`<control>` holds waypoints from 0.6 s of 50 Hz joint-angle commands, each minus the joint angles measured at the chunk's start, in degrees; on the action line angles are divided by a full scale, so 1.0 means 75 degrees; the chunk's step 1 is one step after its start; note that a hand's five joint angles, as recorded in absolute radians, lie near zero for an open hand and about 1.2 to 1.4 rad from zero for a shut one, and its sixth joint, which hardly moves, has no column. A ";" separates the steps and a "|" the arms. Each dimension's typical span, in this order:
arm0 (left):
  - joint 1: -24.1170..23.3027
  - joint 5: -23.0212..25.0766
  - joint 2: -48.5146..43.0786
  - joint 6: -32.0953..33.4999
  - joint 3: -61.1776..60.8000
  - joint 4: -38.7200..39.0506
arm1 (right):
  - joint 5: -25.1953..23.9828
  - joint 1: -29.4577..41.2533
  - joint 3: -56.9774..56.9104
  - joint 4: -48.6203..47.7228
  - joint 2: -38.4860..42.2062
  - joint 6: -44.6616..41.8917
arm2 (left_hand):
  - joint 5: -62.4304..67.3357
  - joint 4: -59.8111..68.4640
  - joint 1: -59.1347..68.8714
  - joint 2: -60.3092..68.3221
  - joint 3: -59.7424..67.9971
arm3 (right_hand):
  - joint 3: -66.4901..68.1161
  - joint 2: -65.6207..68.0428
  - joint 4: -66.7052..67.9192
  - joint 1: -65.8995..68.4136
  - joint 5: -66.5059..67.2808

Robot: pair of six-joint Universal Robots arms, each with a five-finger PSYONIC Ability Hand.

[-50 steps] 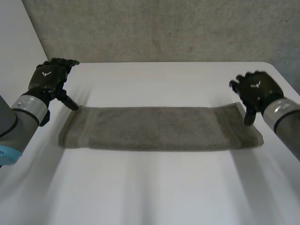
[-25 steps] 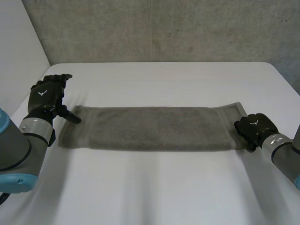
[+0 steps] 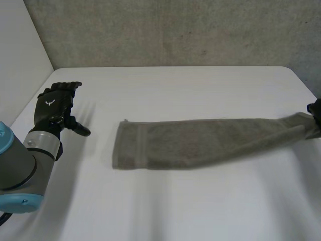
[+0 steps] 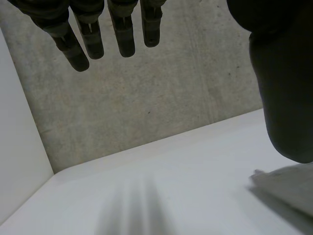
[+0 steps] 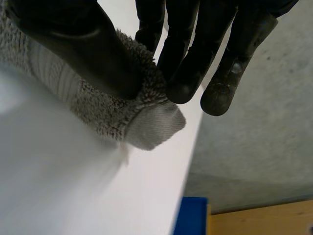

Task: Fold the towel.

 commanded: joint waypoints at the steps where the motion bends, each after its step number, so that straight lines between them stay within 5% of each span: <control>1: -0.0131 -0.0012 -0.0001 0.0009 0.0010 -0.0006 | -0.0061 0.1732 -0.1092 0.0635 -0.0128 0.0242 | -0.1673 -0.0672 -0.0638 -0.0650 -0.0548 | 0.0465 0.0673 0.0420 0.0578 0.0457; 9: -0.0178 -0.0023 -0.0001 0.0021 -0.0002 -0.0006 | -0.0026 0.5037 -0.1971 0.0542 -0.0011 0.1519 | -0.1673 -0.0672 -0.0638 -0.0650 -0.0548 | 0.0465 0.0673 0.0420 0.0578 0.0457; 13: -0.0178 -0.0012 -0.0013 0.0032 -0.0002 -0.0006 | 0.0044 0.6650 -0.2368 0.0133 0.0877 0.1566 | -0.1673 -0.0672 -0.0638 -0.0650 -0.0548 | 0.0465 0.0673 0.0420 0.0578 0.0457; 19: -0.0201 -0.0012 -0.0095 0.0044 -0.0002 -0.0006 | 0.0067 0.7393 -0.2521 -0.0009 0.1630 0.1578 | -0.1673 -0.0672 -0.0638 -0.0650 -0.0548 | 0.0465 0.0673 0.0420 0.0578 0.0457; 21: -0.0201 -0.0012 -0.0095 0.0044 -0.0002 -0.0006 | 0.0114 0.7498 -0.2522 0.0061 0.1957 0.1531 | -0.1673 -0.0672 -0.0638 -0.0650 -0.0548 | -0.5997 -0.5789 -0.6042 -0.5883 -0.6005; 22: -0.0213 0.0000 -0.0095 0.0044 -0.0014 -0.0018 | 0.0114 0.7498 -0.2521 0.0061 0.1958 0.1531 | -0.1673 -0.0672 -0.0638 -0.0650 -0.0548 | -0.6031 -0.5823 -0.6076 -0.5918 -0.6039; 23: -0.0213 0.0000 -0.0095 0.0044 -0.0014 -0.0018 | 0.0196 0.7498 -0.2510 0.0061 0.1970 0.1566 | -0.1673 -0.0672 -0.0638 -0.0650 -0.0548 | -0.8052 -0.7844 -0.8096 -0.7938 -0.8059; 30: -0.0342 0.0012 -0.0107 0.0044 -0.0026 -0.0030 | 0.0993 0.7076 -0.1982 0.0202 0.1196 0.1660 | -0.1673 -0.0672 -0.0638 -0.0650 -0.0548 | -0.8868 -0.8660 -0.8913 -0.8755 -0.8876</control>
